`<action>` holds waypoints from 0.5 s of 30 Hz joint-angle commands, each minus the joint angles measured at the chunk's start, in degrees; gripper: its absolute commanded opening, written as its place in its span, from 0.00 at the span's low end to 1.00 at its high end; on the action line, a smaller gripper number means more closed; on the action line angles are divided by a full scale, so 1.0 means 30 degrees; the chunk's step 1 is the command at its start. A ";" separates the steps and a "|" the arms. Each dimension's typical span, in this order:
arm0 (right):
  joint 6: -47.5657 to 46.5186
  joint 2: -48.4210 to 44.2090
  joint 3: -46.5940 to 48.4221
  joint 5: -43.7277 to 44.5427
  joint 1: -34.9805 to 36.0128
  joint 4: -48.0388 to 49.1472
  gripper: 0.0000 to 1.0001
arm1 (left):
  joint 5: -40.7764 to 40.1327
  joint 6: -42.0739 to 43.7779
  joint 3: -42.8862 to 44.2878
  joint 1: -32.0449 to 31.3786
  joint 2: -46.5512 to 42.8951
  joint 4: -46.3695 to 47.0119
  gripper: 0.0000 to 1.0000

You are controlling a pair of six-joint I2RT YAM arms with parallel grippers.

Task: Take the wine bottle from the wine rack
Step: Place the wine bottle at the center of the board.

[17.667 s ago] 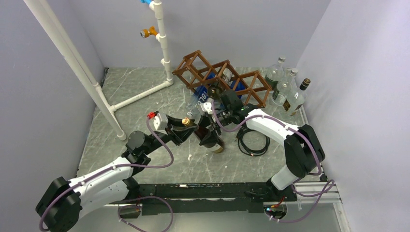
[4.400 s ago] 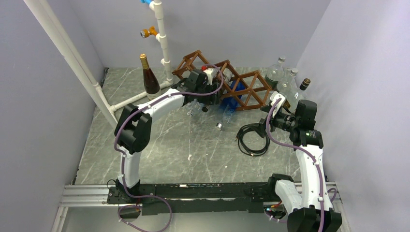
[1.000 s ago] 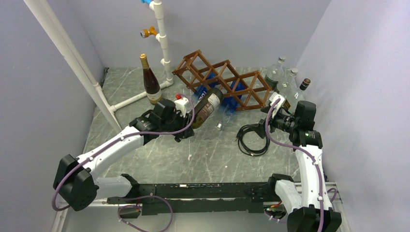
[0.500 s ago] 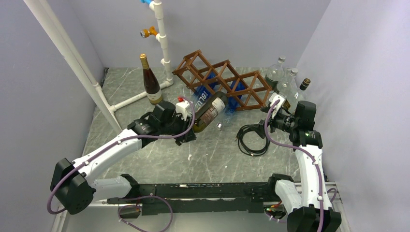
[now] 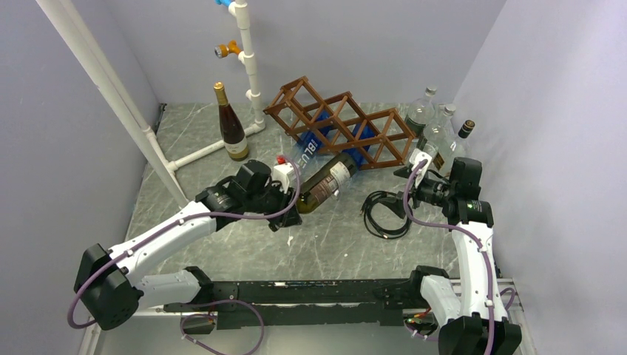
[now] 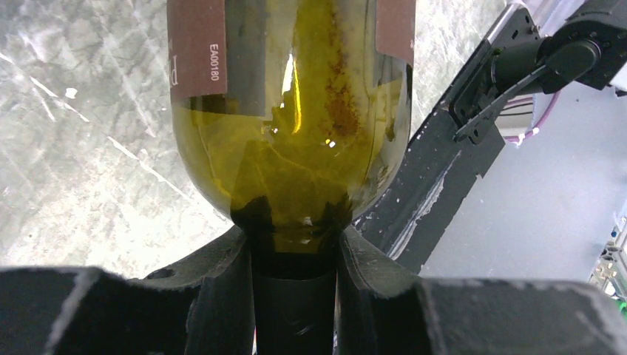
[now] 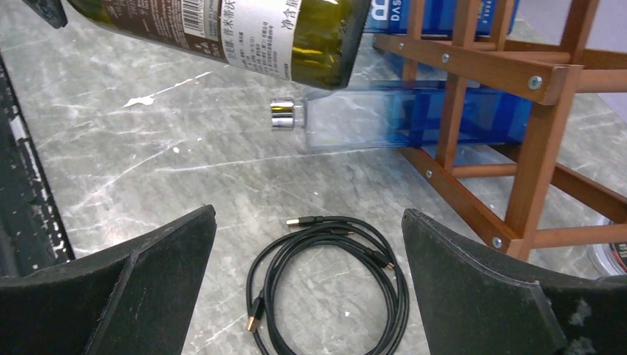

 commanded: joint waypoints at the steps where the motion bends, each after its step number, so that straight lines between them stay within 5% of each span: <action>1: -0.2494 -0.0057 0.0739 -0.2062 -0.0095 -0.1780 1.00 | 0.1383 0.0445 0.0393 -0.0450 -0.0877 0.2391 0.00; 15: -0.7887 -0.0093 0.1231 -0.4092 -0.0241 -0.6159 1.00 | 0.1873 -0.0147 -0.0169 -0.2167 -0.0305 0.3225 0.00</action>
